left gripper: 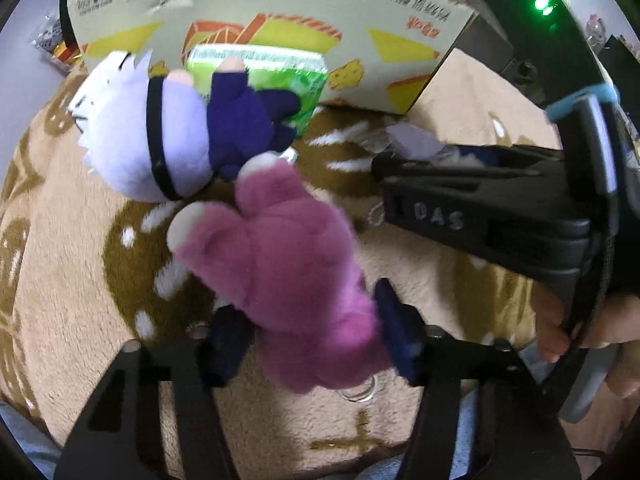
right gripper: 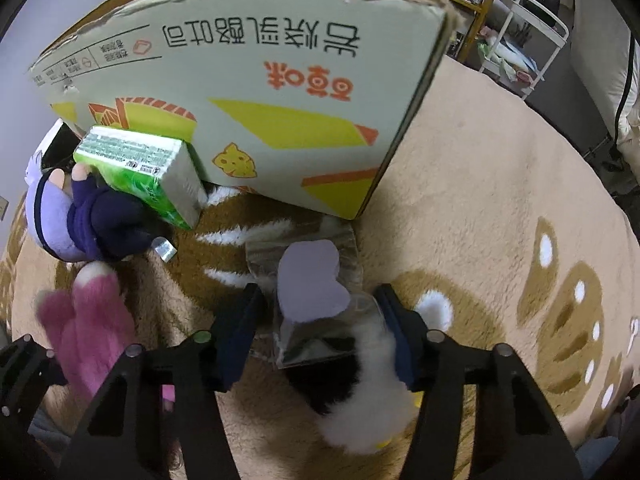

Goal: Organize soft objects
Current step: 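Close left tool on the pink bear plush while right tool grips the clear plastic bag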

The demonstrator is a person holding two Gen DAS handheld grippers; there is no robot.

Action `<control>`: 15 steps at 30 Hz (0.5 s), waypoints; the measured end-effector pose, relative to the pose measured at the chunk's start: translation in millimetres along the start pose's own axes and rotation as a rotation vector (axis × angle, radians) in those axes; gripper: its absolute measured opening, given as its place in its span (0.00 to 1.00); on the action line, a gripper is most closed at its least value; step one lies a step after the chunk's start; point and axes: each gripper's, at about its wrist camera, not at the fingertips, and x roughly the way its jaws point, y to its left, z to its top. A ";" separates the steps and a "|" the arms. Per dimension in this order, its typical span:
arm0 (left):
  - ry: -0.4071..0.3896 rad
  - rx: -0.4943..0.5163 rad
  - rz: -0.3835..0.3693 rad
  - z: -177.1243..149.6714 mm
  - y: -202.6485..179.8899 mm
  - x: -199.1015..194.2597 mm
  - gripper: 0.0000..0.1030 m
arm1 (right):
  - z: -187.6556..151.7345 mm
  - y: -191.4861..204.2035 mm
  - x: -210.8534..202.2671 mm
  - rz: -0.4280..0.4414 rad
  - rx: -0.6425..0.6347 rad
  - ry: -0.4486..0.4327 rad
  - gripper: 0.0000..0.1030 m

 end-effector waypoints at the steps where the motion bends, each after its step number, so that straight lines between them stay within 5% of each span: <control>1: 0.002 -0.005 -0.002 0.9 1.6 -1.2 0.53 | -0.1 0.6 -0.2 -0.001 -0.002 -0.001 0.56; 7: 0.001 -0.011 0.006 3.1 10.8 -8.8 0.52 | 0.6 -3.0 -0.3 0.014 0.020 0.005 0.57; 15: 0.016 0.025 0.144 2.6 15.4 -21.1 0.52 | 6.2 -12.3 6.0 0.011 0.015 -0.023 0.66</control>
